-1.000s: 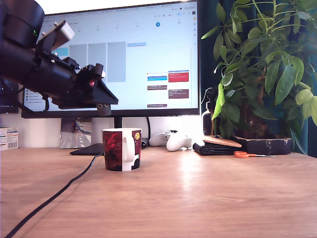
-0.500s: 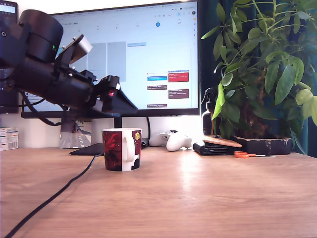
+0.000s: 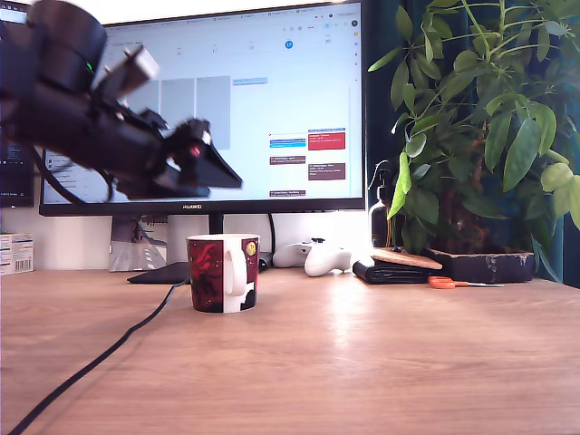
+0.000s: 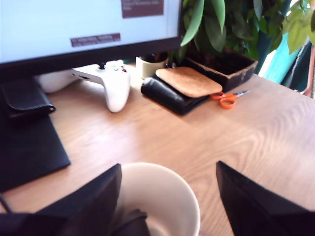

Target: Pick the grey coffee capsule and place it inside the red coffee cup

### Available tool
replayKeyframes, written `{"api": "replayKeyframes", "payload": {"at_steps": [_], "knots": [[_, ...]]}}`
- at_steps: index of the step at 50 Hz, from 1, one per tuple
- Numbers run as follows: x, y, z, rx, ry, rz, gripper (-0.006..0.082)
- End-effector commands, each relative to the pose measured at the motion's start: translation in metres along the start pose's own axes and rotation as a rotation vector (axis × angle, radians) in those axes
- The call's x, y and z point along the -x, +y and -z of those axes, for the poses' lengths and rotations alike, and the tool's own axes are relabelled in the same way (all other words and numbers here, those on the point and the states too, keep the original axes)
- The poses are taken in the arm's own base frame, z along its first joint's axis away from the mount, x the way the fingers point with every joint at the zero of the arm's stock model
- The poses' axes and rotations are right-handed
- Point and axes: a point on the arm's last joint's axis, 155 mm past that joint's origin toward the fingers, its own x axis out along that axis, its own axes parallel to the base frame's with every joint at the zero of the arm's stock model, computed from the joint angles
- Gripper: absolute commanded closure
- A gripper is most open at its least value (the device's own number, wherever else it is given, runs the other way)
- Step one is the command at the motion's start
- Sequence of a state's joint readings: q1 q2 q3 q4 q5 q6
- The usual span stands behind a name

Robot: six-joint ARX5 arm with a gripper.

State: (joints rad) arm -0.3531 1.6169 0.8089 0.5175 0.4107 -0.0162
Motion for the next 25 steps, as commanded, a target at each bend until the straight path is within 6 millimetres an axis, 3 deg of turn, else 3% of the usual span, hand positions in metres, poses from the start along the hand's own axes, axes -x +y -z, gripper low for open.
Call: {"api": "replayKeyframes", "payload": {"at_steps": [1,13,25], "knots": [[0.013,0.009,-0.023,-0.027,-0.041,-0.028,0.0211],[0.057,0.049,-0.033,0.001,-0.001,-0.16,0.0288],[0.113,0.078,-0.039,0.027,0.042,-0.303,0.0305]]}}
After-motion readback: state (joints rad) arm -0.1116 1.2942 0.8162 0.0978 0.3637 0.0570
